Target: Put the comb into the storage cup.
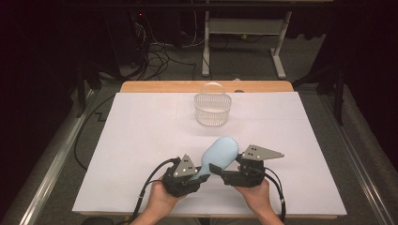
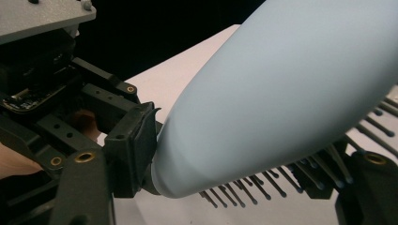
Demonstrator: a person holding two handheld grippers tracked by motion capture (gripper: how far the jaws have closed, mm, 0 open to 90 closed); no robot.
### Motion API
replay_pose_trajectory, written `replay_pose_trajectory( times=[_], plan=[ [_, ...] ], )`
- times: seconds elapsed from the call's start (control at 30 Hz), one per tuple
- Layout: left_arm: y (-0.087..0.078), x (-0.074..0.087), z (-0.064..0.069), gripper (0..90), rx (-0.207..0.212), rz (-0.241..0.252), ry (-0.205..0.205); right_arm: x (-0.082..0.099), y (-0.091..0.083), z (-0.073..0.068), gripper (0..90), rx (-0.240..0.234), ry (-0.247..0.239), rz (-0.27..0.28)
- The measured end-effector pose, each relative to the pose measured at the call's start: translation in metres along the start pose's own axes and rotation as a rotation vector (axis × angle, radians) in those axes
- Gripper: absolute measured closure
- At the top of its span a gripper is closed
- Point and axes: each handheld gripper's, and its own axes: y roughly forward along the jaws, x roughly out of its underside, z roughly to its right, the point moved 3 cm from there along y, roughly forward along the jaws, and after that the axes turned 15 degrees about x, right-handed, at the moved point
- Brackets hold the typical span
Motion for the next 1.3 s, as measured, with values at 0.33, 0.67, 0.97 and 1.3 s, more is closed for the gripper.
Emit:
replay_pose_trajectory(
  times=[0.33, 0.67, 0.97, 1.3],
  plan=[
    [-0.003, -0.001, -0.001, 67.4, 0.009, 0.005, -0.003, -0.006, -0.003, 0.003, 40.6, -0.057, 0.042, -0.014],
    [-0.003, -0.002, 0.001, 67.2, 0.018, 0.001, 0.002, -0.011, -0.007, 0.005, 49.3, -0.128, 0.074, -0.018],
    [-0.002, -0.001, 0.001, 66.9, 0.03, -0.001, 0.012, -0.017, -0.01, 0.002, 55.5, -0.173, 0.087, -0.035],
    [-0.002, 0.0, 0.001, 66.2, 0.028, 0.01, 0.027, -0.019, -0.011, 0.001, 57.3, -0.182, 0.1, -0.05]
  ],
)
